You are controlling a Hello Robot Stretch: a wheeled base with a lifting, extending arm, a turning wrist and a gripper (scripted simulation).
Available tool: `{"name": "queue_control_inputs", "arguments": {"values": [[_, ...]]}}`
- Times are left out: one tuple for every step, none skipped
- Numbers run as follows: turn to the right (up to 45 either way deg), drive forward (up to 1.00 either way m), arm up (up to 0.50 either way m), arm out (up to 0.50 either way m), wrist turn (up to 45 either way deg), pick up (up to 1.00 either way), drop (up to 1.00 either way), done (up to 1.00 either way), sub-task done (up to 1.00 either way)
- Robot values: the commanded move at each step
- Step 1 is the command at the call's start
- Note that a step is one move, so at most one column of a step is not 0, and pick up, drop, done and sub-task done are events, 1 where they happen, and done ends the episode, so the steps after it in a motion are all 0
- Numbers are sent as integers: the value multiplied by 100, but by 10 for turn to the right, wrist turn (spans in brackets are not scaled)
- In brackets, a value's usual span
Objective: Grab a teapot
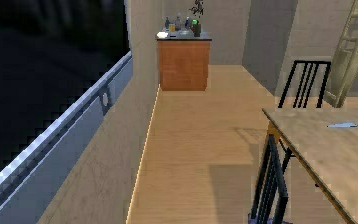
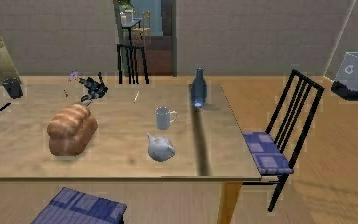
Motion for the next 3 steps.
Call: {"name": "queue_control_inputs", "arguments": {"values": [[0, 0, 50, 0, 0, 0, 0, 0, 0], [0, 0, 38, 0, 0, 0, 0, 0, 0], [0, 0, 0, 36, 0, 0, 0, 0, 0]]}}
